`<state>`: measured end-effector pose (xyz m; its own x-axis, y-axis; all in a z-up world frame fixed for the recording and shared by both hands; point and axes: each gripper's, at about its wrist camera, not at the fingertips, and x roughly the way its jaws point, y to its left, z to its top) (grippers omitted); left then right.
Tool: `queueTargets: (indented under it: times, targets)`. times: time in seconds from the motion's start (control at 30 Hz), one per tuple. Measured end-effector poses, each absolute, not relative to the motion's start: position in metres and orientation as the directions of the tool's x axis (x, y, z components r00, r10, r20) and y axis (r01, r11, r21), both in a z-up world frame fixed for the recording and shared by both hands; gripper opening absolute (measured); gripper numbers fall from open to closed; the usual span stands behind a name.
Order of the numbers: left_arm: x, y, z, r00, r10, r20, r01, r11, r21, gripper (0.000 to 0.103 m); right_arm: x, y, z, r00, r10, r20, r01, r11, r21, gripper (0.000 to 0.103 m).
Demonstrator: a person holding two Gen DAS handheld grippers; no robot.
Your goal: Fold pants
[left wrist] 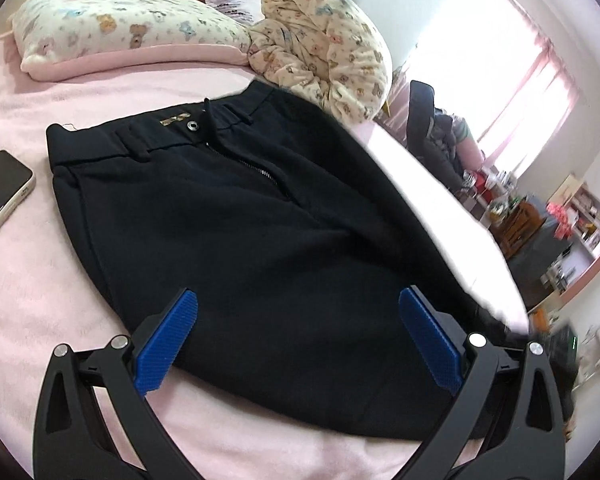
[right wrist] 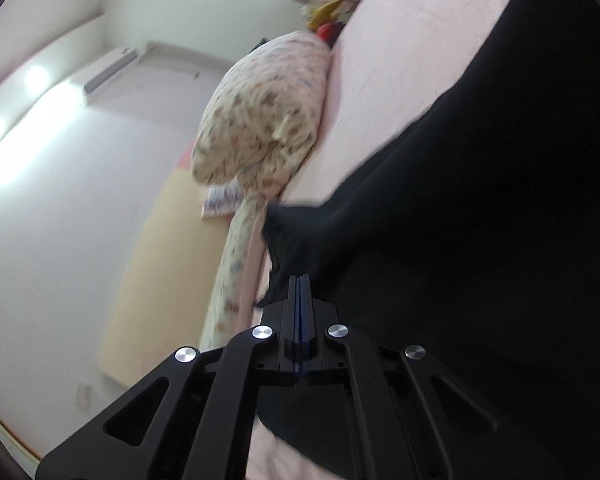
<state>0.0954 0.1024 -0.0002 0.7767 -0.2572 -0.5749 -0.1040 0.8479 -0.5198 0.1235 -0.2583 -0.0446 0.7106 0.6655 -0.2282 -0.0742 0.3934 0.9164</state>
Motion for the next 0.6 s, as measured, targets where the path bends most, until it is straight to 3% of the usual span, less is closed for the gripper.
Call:
queueTargets:
  times: [0.1, 0.3, 0.33, 0.37, 0.43, 0.53, 0.6]
  targets:
    - [0.097, 0.107, 0.006, 0.791, -0.23, -0.567, -0.116, 0.854, -0.508, 0.101, 0.109, -0.257, -0.046, 0.714, 0.635, -0.295, -0.089, 0.501, 0.861, 0.0]
    - [0.094, 0.099, 0.018, 0.83, -0.135, -0.541, -0.135, 0.893, -0.43, 0.101, 0.145, -0.272, -0.047, 0.669, 0.694, -0.265, 0.028, 0.332, 0.943, 0.012]
    - [0.094, 0.095, 0.018, 0.832, -0.129, -0.54, -0.134, 0.897, -0.421, 0.101, 0.15, -0.272, -0.044, 0.678, 0.69, -0.253, 0.026, 0.321, 0.947, 0.023]
    - [0.095, 0.094, 0.017, 0.831, -0.132, -0.54, -0.132, 0.897, -0.422, 0.101, 0.158, -0.273, -0.04, 0.691, 0.678, -0.251, 0.045, 0.306, 0.951, 0.049]
    - [0.097, 0.092, 0.014, 0.822, -0.161, -0.546, -0.123, 0.886, -0.447, 0.101, 0.173, -0.275, -0.04, 0.716, 0.663, -0.218, 0.072, 0.239, 0.968, 0.063]
    - [0.101, 0.09, 0.012, 0.805, -0.166, -0.57, -0.122, 0.894, -0.432, 0.101, 0.193, -0.275, -0.048, 0.744, 0.631, -0.219, 0.151, 0.161, 0.975, 0.062]
    - [0.101, 0.09, 0.014, 0.808, -0.139, -0.573, -0.129, 0.907, -0.402, 0.101, 0.204, -0.272, -0.056, 0.754, 0.602, -0.262, 0.217, 0.147, 0.965, 0.052]
